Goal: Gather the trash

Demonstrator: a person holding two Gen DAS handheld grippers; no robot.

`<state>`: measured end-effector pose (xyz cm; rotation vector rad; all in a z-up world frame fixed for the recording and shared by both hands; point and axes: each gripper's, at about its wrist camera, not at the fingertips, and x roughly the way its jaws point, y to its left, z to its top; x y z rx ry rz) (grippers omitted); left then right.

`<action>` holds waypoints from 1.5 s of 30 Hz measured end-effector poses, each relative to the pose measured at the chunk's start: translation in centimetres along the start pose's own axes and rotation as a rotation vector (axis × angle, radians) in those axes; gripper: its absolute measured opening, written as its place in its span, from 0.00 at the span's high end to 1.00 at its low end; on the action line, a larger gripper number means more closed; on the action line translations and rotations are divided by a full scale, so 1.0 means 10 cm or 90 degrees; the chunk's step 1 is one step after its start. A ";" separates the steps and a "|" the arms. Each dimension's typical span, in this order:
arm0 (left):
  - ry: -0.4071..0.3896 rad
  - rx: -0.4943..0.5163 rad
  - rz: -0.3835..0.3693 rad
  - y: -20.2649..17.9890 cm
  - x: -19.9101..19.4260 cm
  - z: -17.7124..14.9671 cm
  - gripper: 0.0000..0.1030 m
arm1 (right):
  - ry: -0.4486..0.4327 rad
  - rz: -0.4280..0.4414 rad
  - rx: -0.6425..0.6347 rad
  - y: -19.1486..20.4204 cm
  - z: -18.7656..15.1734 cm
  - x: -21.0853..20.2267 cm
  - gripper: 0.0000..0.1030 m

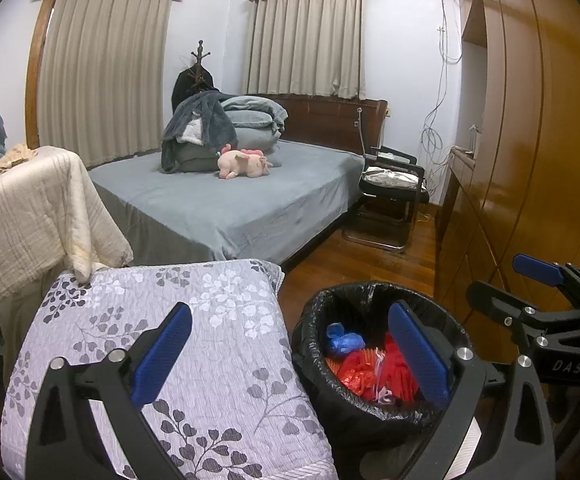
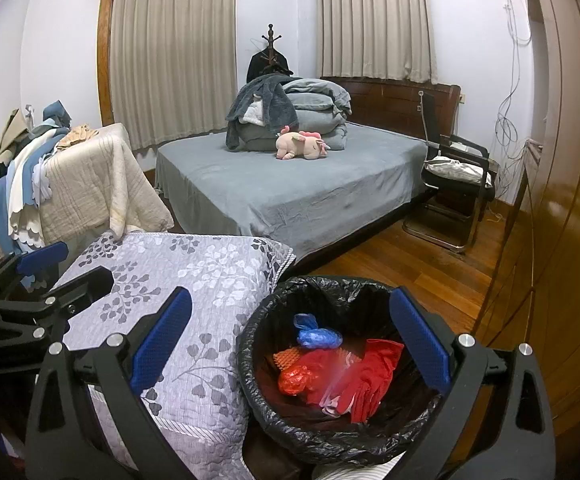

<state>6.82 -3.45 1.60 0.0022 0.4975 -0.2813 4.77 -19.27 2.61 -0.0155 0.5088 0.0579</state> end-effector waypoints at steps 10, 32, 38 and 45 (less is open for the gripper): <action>0.001 0.000 0.000 0.01 0.00 0.01 0.06 | 0.001 0.000 0.001 0.01 0.00 0.00 0.06; 0.003 0.000 -0.001 0.02 0.00 0.02 0.06 | 0.002 0.002 0.001 0.01 -0.02 0.02 0.06; 0.003 0.000 -0.001 0.02 0.00 0.02 0.06 | 0.003 0.002 0.001 0.01 -0.01 0.02 0.06; 0.007 -0.004 -0.004 0.03 -0.02 0.00 0.06 | 0.004 0.002 0.002 0.01 -0.01 0.02 0.06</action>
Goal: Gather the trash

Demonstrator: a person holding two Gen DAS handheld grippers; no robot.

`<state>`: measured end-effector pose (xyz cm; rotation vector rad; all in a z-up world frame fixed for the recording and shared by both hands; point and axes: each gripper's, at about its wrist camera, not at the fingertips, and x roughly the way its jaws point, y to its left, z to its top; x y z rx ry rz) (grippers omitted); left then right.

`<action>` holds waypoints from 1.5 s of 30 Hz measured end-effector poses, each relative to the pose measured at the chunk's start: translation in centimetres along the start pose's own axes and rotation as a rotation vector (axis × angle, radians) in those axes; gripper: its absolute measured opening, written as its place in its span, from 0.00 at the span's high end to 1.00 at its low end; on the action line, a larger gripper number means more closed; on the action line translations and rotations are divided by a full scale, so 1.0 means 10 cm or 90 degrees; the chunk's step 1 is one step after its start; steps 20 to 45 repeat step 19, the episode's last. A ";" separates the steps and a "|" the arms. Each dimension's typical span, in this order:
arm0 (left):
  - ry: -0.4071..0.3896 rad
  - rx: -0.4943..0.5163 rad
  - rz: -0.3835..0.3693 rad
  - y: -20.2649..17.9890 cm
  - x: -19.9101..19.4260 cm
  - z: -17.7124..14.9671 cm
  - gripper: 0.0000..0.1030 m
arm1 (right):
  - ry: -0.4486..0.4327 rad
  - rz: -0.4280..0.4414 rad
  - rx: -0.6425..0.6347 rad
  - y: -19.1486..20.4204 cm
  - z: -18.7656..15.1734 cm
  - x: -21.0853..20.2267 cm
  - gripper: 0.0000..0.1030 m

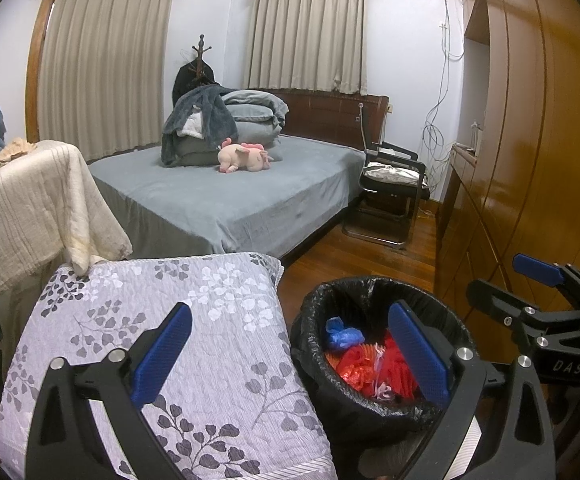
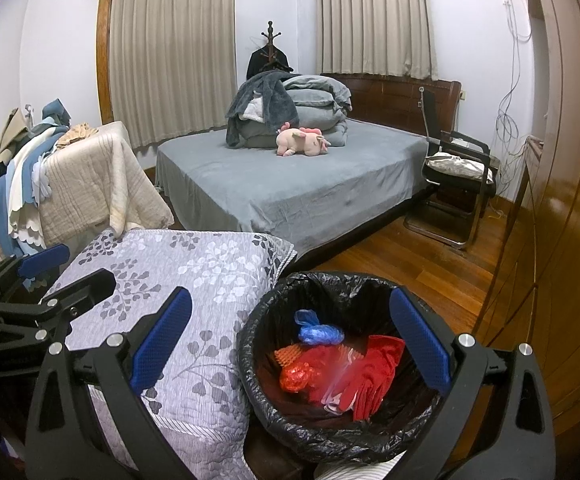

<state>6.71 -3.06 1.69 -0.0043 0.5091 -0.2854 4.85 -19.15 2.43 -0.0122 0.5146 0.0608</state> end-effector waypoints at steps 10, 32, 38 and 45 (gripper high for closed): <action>0.003 -0.001 0.001 0.00 -0.02 -0.01 0.06 | 0.001 0.000 0.001 0.00 -0.01 0.00 0.06; 0.005 0.000 0.001 0.00 -0.01 0.00 0.06 | 0.002 0.000 0.001 0.01 -0.02 0.00 0.06; 0.005 0.000 0.001 0.00 -0.01 0.00 0.06 | 0.002 0.000 0.001 0.01 -0.02 0.00 0.06; 0.005 0.000 0.001 0.00 -0.01 0.00 0.06 | 0.002 0.000 0.001 0.01 -0.02 0.00 0.06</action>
